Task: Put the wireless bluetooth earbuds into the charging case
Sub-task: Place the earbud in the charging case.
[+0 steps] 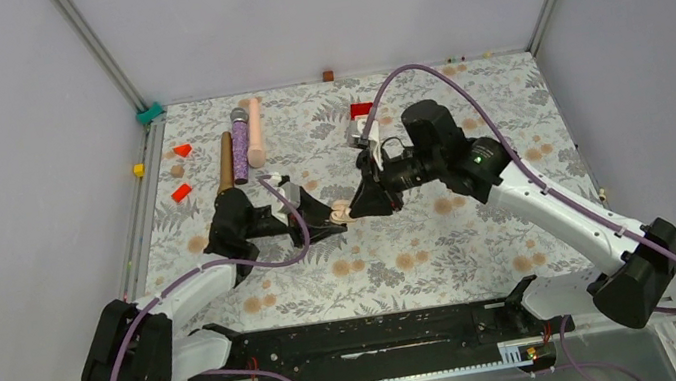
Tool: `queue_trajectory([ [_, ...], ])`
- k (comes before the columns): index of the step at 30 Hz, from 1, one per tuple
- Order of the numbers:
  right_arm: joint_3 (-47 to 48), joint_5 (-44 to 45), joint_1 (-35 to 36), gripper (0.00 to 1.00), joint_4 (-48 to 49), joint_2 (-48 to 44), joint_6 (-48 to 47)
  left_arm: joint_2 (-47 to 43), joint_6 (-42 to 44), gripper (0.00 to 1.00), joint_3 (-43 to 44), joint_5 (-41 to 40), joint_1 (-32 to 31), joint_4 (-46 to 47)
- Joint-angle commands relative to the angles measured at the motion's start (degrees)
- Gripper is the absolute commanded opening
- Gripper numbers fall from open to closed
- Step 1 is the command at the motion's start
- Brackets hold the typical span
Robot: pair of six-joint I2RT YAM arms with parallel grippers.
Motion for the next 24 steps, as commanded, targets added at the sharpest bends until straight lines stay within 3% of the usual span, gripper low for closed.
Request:
queue_trajectory([
  [1,-0.66,3.69,1.46,0.27,3.04,-1.03,-1.08,-0.64,-3.37,0.00,-0.82,2.07,-0.35,8.76],
  [24,-0.80,9.36,4.44,0.27,5.14,0.62,-1.27,0.37,-7.12,0.00,-0.57,2.47,-1.01,11.38],
])
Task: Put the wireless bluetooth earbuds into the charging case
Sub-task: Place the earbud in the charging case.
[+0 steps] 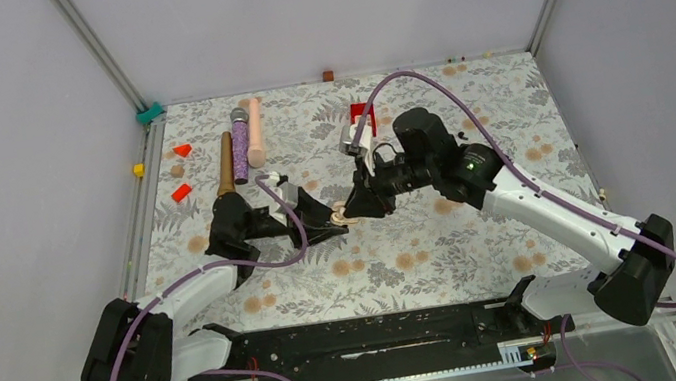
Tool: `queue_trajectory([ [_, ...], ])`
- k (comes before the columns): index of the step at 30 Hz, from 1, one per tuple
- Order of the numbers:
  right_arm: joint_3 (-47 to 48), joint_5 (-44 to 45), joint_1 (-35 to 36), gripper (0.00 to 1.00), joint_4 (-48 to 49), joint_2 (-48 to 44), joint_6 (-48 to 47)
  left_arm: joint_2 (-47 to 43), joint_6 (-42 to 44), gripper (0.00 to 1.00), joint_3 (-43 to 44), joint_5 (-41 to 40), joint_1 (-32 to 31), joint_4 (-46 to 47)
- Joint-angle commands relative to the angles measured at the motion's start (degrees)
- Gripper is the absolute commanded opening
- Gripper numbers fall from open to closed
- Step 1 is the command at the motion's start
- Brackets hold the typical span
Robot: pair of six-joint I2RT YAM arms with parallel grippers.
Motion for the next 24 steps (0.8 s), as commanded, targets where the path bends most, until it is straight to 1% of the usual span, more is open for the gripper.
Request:
queue_trajectory([
  [1,0.68,1.34,1.03,0.27,2.32,0.19,-0.96,0.39,-0.80,0.00,0.31,1.73,-0.40,4.38],
  [17,1.03,2.25,2.38,0.27,1.03,1.43,-2.51,0.32,-1.45,0.00,0.43,1.89,-0.43,4.76],
  [24,1.82,2.09,2.66,0.32,0.16,1.68,-2.62,0.16,-1.29,0.00,0.29,1.91,-0.43,4.71],
])
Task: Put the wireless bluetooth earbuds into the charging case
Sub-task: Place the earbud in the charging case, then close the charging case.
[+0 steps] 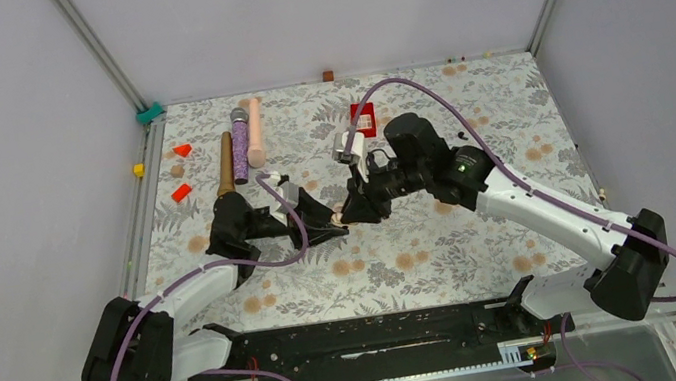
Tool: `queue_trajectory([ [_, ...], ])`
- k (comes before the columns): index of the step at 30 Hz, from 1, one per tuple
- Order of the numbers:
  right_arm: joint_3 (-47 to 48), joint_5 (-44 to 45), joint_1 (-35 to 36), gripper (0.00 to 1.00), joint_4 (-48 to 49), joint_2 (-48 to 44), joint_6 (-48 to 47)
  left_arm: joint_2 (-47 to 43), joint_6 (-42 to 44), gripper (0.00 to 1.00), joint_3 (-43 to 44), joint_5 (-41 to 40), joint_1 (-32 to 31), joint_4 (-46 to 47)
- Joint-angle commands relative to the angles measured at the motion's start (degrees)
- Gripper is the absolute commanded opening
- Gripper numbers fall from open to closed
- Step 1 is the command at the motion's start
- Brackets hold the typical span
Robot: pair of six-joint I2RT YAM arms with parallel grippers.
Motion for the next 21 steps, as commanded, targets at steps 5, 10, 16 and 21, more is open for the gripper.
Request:
queue_trajectory([
  [5,2.35,0.31,0.86,0.33,-0.37,-0.27,-1.25,-0.21,-0.05,0.00,0.31,1.41,-0.29,4.40],
  [10,3.43,-0.47,0.78,0.35,-1.51,-0.99,-1.34,-0.14,0.08,0.00,0.31,1.48,-0.33,4.25],
  [16,6.06,-2.19,0.85,0.37,-4.19,-2.75,-1.16,-0.17,0.39,0.00,0.40,1.49,-0.27,3.72],
  [21,6.77,-3.04,0.78,0.37,-4.97,-4.10,-1.08,-0.49,0.68,0.00,0.44,1.89,-0.31,3.34],
])
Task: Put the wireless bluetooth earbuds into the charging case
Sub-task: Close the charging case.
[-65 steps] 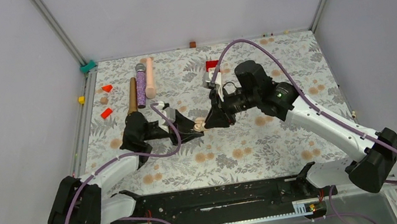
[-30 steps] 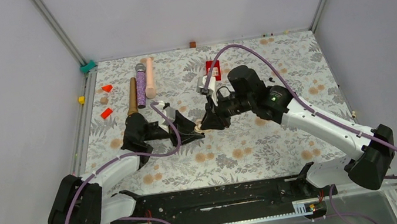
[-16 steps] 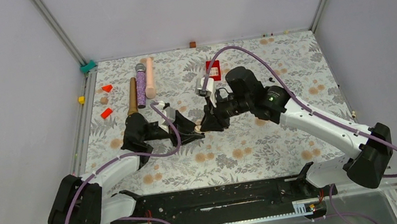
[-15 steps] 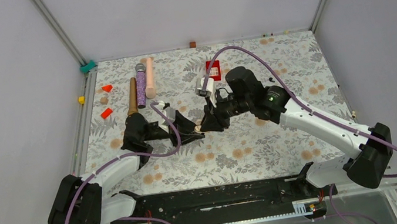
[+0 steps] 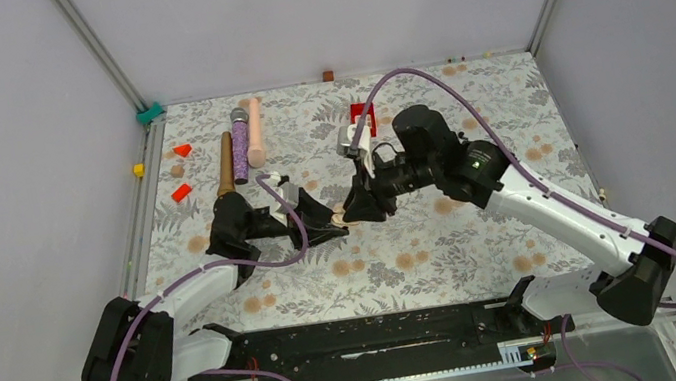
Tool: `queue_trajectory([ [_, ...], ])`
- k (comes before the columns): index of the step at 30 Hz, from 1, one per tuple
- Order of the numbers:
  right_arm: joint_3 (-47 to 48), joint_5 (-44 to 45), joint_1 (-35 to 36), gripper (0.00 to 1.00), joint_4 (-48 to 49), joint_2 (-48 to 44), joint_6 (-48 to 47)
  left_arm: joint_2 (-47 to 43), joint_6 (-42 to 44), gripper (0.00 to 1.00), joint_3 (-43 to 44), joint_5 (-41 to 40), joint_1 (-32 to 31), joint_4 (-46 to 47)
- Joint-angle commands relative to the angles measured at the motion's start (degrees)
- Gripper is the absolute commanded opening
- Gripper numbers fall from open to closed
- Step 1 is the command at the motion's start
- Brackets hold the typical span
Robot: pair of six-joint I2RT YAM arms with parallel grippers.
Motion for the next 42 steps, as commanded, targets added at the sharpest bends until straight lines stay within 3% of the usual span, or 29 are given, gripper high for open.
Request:
queue_trajectory([
  [1,2.71,-1.59,0.56,0.37,-0.64,-2.88,-0.59,-0.54,0.72,0.00,0.48,1.73,-0.23,3.03],
  [12,1.08,13.42,0.13,0.44,2.59,-2.50,-0.17,-1.65,2.36,0.00,0.92,5.73,-0.34,0.27],
  [27,-1.25,19.31,-0.23,0.86,3.71,0.54,-1.73,-2.07,2.59,0.00,0.75,6.22,-0.32,0.06],
  [36,-1.48,23.17,-0.80,0.99,4.65,1.12,-1.16,-1.91,2.61,0.00,0.66,6.19,-0.41,0.14],
  [42,-1.73,26.52,-0.76,1.00,4.95,2.23,-1.04,-1.91,2.52,0.00,0.70,6.06,-0.43,0.26],
])
